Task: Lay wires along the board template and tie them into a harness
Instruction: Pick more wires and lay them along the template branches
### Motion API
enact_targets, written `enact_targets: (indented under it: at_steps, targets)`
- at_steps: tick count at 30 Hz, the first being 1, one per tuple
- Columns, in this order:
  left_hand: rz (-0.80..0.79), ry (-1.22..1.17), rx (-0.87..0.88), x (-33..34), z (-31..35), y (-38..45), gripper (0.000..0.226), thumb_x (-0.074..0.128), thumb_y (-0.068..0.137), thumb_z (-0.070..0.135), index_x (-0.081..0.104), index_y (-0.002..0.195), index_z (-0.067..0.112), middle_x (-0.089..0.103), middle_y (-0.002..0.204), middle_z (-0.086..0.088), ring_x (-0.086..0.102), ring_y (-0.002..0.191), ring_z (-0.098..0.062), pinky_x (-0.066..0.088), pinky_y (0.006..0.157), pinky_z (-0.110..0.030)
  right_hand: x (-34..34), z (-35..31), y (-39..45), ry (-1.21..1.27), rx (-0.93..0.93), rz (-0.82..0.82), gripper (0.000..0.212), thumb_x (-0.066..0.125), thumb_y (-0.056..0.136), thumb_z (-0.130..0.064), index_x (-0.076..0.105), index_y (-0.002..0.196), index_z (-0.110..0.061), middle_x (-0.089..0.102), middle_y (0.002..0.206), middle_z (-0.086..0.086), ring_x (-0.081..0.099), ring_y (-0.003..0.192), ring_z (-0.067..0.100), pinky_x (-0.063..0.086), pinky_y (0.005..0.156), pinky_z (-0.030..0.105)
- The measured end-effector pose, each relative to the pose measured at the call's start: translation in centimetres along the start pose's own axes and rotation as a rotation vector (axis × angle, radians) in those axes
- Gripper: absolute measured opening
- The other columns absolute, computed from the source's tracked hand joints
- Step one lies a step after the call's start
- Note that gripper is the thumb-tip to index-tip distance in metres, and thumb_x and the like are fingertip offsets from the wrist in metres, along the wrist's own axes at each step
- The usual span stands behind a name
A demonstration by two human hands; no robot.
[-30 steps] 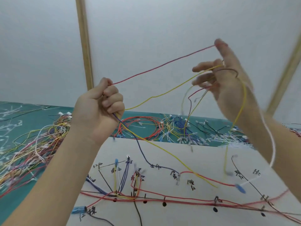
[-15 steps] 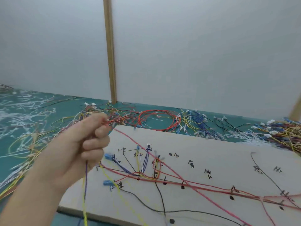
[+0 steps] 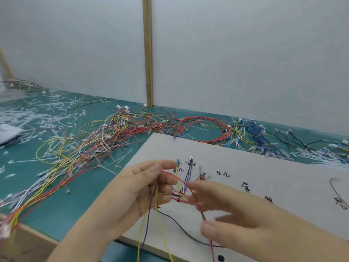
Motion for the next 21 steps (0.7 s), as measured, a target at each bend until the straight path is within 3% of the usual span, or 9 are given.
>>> enact_targets:
  at_steps: [1,3,4,6,8,12,16,18,21]
  targets:
    - [-0.009,0.003,0.006,-0.1,0.1,0.1,0.026,0.057,0.066,0.023,0.076,0.082,0.013,0.069,0.067,-0.007,0.062,0.053,-0.011,0.052,0.048,-0.020,2.2,0.1,-0.1,0.137,0.033,-0.048,0.047,0.057,0.086,-0.027,0.045,0.131,-0.029,0.062,0.117,-0.013,0.057,0.110,0.008,0.045,0.085,0.022]
    - [0.005,0.041,0.007,-0.7,0.2,0.1,0.028,0.059,0.064,0.026,0.076,0.084,0.015,0.071,0.072,-0.008,0.061,0.055,-0.009,0.050,0.048,-0.020,1.1,-0.5,-0.1,0.289,0.012,0.087,0.031,0.061,0.083,-0.028,0.053,0.111,-0.038,0.066,0.074,-0.011,0.064,0.065,0.009,0.051,0.061,0.021]
    - [0.023,0.076,0.003,-1.1,0.2,0.1,0.029,0.059,0.063,0.027,0.076,0.084,0.016,0.071,0.072,-0.008,0.060,0.055,-0.007,0.049,0.048,-0.018,1.1,-0.5,0.2,0.318,-0.019,0.093,0.021,0.059,0.088,-0.023,0.057,0.106,-0.034,0.062,0.061,-0.008,0.056,0.047,0.010,0.047,0.048,0.020]
    - [0.080,0.162,0.007,-1.9,0.3,0.0,0.026,0.057,0.066,0.027,0.076,0.083,0.019,0.071,0.071,-0.007,0.055,0.053,-0.005,0.045,0.048,-0.014,0.2,0.2,1.1,0.370,-0.005,0.127,0.017,0.058,0.088,-0.020,0.064,0.099,-0.032,0.052,0.051,-0.006,0.036,0.033,0.008,0.032,0.036,0.015]
    - [0.159,0.298,0.045,-3.0,0.5,0.0,0.021,0.057,0.073,0.022,0.075,0.082,0.022,0.070,0.069,-0.005,0.050,0.053,-0.005,0.043,0.048,-0.013,-1.8,0.6,0.4,0.444,0.056,0.147,0.015,0.071,0.079,-0.027,0.068,0.092,-0.034,0.045,0.049,-0.004,0.026,0.032,0.006,0.024,0.034,0.012]
    - [0.387,0.610,0.169,-5.9,1.8,0.2,0.028,0.053,0.089,0.007,0.074,0.075,0.018,0.061,0.057,0.002,0.049,0.047,-0.005,0.042,0.045,-0.014,-5.2,0.9,-1.6,0.346,0.104,0.178,0.027,0.070,0.061,-0.038,0.071,0.087,-0.031,0.036,0.043,-0.006,0.022,0.033,0.010,0.024,0.036,0.013]
    - [0.512,0.748,0.140,-8.6,1.9,0.2,0.020,0.057,0.088,0.011,0.073,0.079,0.019,0.055,0.053,0.005,0.050,0.044,-0.006,0.047,0.048,-0.018,-10.1,1.0,-4.5,0.119,0.143,0.347,0.076,0.083,0.029,-0.066,0.073,0.088,-0.019,0.032,0.038,-0.003,0.025,0.032,0.012,0.031,0.038,0.015]
    - [0.487,0.742,0.095,-8.6,1.3,0.5,0.018,0.062,0.085,0.011,0.073,0.074,0.020,0.058,0.055,0.005,0.052,0.042,-0.006,0.046,0.045,-0.015,-12.2,0.9,-5.6,0.044,0.167,0.437,0.082,0.079,0.027,-0.074,0.074,0.087,-0.020,0.034,0.037,-0.002,0.030,0.031,0.010,0.034,0.039,0.011]
    - [0.462,0.919,0.091,-7.9,0.8,1.2,0.018,0.065,0.084,0.014,0.071,0.072,0.027,0.061,0.058,0.005,0.051,0.043,-0.004,0.044,0.051,-0.020,-13.6,0.9,-5.8,-0.359,0.179,0.530,0.071,0.051,0.041,-0.092,0.071,0.086,-0.041,0.050,0.041,-0.004,0.042,0.035,0.004,0.033,0.034,0.015]
Point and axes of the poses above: each hand's wrist, its own y-axis towards the middle knuckle, its own x-axis out of the palm, z = x × y, the point moved 5 cm from there along y, towards the middle knuckle
